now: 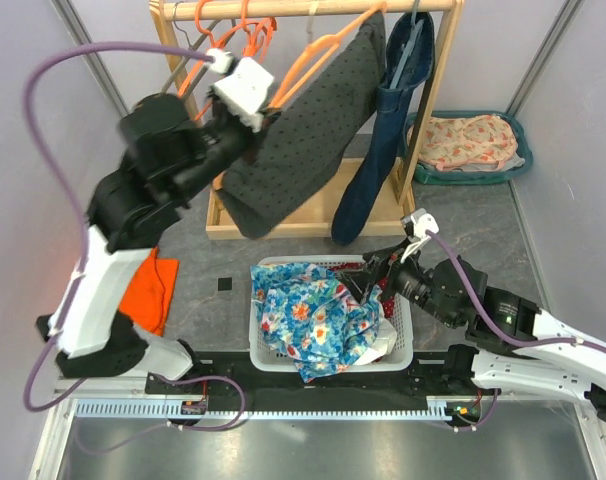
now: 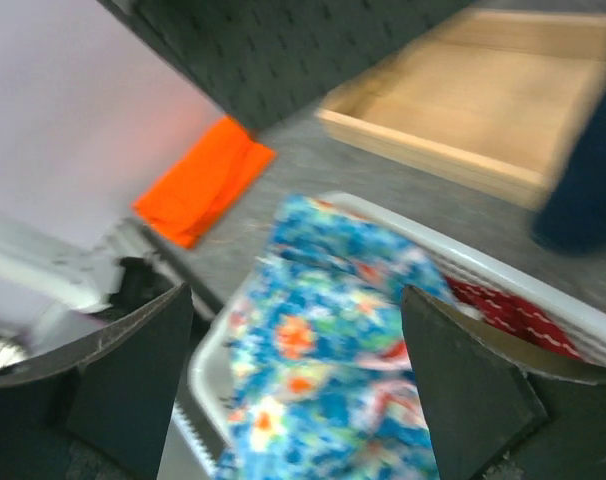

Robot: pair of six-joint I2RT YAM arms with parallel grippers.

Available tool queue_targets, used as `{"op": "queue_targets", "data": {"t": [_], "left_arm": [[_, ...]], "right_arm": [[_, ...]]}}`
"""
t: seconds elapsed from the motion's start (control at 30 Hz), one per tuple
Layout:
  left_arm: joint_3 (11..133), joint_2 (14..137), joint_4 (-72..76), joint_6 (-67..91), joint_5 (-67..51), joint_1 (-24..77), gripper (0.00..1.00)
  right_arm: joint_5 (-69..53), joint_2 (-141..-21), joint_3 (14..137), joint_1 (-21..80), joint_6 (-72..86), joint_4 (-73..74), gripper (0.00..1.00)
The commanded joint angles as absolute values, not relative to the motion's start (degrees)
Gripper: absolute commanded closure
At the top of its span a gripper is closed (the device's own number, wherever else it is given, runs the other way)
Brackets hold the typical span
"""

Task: Remove the skirt from the hanger

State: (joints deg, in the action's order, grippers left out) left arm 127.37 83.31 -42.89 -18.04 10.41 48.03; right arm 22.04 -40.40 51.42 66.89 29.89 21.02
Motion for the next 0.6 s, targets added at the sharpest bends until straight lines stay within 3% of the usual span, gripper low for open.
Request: {"op": "queue_targets", "data": {"t": [0.0,0.3,0.57], "left_arm": [[125.6,74.54,-39.02,-16.26,10.9,48.16,0.98],[124.1,69.52,-43.59,-13.36,4.31,48.08,0.98],[123.05,69.17,-45.09,-11.16,0.35,48.16,0.98]], "right_arm": [[8.54,-41.13,51.69,67.15,29.79,4.42,0.06],[7.03,-47.26,43.86,67.06,28.49,-31.95,0.02],[5.45,-62.64,53.43,66.62,25.75,-38.31,0.02]]}}
